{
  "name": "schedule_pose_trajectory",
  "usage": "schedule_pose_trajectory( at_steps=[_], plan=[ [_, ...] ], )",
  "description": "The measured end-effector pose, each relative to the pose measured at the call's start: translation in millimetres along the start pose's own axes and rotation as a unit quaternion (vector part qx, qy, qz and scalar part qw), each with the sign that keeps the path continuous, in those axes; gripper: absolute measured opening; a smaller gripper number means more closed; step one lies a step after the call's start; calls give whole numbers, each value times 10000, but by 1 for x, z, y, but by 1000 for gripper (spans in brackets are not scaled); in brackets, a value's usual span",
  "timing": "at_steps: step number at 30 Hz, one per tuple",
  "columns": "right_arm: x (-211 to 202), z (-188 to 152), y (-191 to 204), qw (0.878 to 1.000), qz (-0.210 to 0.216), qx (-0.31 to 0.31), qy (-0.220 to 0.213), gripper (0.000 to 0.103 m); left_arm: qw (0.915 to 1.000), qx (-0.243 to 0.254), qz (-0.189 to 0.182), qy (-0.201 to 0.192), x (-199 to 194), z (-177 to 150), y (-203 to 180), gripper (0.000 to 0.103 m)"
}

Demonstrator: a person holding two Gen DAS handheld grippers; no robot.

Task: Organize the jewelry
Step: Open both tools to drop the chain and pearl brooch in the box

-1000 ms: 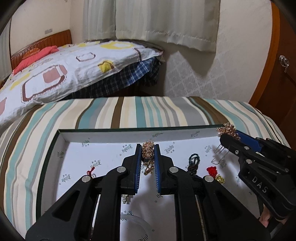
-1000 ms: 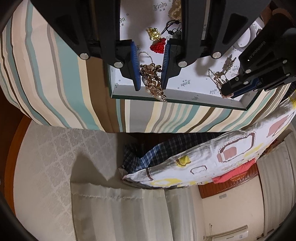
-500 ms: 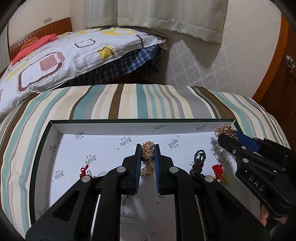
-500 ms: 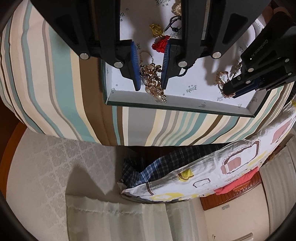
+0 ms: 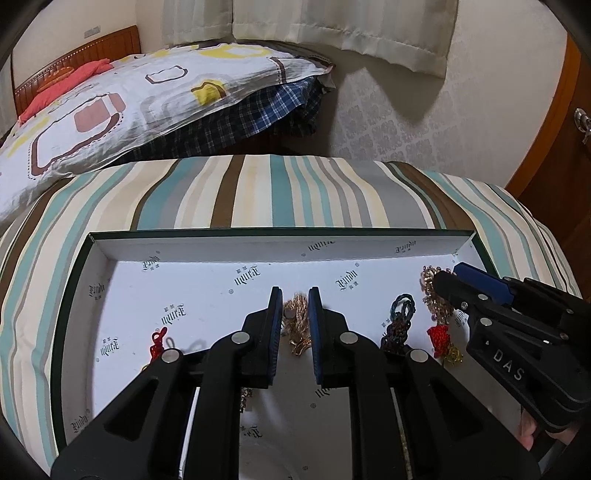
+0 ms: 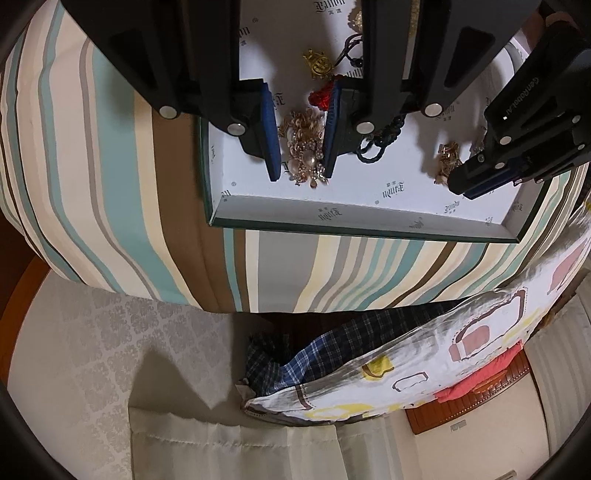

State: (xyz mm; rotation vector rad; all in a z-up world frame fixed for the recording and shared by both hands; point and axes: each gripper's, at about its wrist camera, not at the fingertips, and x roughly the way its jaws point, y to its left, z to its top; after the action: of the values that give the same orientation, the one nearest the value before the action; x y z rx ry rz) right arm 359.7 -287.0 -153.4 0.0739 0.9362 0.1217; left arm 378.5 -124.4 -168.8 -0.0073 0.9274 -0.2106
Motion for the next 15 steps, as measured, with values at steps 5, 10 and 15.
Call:
schedule_pose_trajectory(
  at_steps=[5,10,15],
  plan=[
    [0,0,-1,10000,-14,24,-23,28,10000,40,22,-9,-1,0,-1,34],
    [-2,-1,1,10000,-45,9,-79,42,9999,73,90,-101,-4,0,-2,48],
    [-6,-3,0,9998,-73,33,-191,51,9997,28,128,-225,-9,0,-2,62]
  ],
)
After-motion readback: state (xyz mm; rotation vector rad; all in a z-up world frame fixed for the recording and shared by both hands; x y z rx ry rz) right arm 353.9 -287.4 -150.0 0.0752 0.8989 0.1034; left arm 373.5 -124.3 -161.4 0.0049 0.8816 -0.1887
